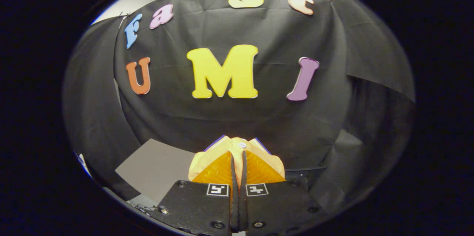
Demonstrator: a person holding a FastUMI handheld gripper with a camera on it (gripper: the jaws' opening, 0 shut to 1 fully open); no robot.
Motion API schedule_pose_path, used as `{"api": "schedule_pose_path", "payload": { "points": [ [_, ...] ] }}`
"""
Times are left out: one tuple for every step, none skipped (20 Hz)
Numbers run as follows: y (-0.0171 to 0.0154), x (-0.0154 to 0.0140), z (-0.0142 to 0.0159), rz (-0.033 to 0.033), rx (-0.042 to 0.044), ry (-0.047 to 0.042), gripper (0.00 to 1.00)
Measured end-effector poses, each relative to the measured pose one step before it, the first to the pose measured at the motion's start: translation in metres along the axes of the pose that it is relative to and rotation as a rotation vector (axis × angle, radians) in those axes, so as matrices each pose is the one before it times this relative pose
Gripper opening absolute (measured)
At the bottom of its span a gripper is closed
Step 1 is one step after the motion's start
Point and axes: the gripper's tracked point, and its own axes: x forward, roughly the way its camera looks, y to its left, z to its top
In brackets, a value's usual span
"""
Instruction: Put the clothes into the washing machine and then close the washing machine lid.
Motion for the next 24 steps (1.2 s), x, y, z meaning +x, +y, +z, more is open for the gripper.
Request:
{"api": "schedule_pose_path", "payload": {
  "points": [
    [-0.01128,-0.00149,-0.00143,-0.00968,0.00898,0.00224,0.04],
    [-0.01131,0.00021,-0.00096,-0.00875,0.00705,0.00172,0.04],
    [-0.01024,0.00018,-0.00238,-0.00775,0.00648,0.00315,0.04],
    [-0.00920,-0.00104,-0.00121,-0.00496,0.00519,0.00318,0.04],
    [-0.00717,0.00046,-0.00239,-0.00439,0.00431,0.00340,0.04],
    [-0.00620,0.00192,-0.00203,-0.00117,0.00299,0.00515,0.04],
    [-0.00524,0.00201,-0.00579,-0.00072,-0.00074,0.00653,0.04],
    [-0.00544,0.00231,-0.00642,-0.00025,-0.00370,0.00855,0.04],
    [-0.00423,0.00412,-0.00830,-0.00164,-0.00169,0.01074,0.04],
    [-0.00383,0.00570,-0.01100,0.00047,0.00106,0.01765,0.04],
    [-0.00313,0.00487,-0.01320,0.00177,0.00526,0.01960,0.04],
    [-0.00294,0.00627,-0.01333,0.00020,0.00473,0.01847,0.04],
    [-0.00331,0.00705,-0.01386,-0.00152,0.00040,0.01841,0.04],
    [-0.00274,0.00847,-0.01537,-0.00210,-0.00244,0.01857,0.04],
    [-0.00278,0.00981,-0.01616,-0.00336,-0.00110,0.02127,0.04],
    [-0.00261,0.01011,-0.01575,-0.00235,-0.00027,0.02450,0.04],
    [-0.00299,0.00863,-0.01660,-0.00340,0.00218,0.02831,0.04],
    [-0.00221,0.01035,-0.01521,-0.00255,0.00048,0.02617,0.04],
    [-0.00345,0.00867,-0.01591,-0.00581,-0.00069,0.02263,0.04],
    [-0.00506,0.00822,-0.01517,-0.00505,0.00078,0.01473,0.04],
    [-0.00249,0.01001,-0.01230,-0.00794,-0.00197,0.01312,0.04],
    [-0.00233,0.00971,-0.01189,-0.00838,-0.00257,0.01681,0.04],
    [-0.00099,0.00934,-0.01125,-0.00591,-0.00432,0.01390,0.04],
    [-0.00195,0.00952,-0.00984,-0.00773,-0.00267,0.01238,0.04]
  ]
}}
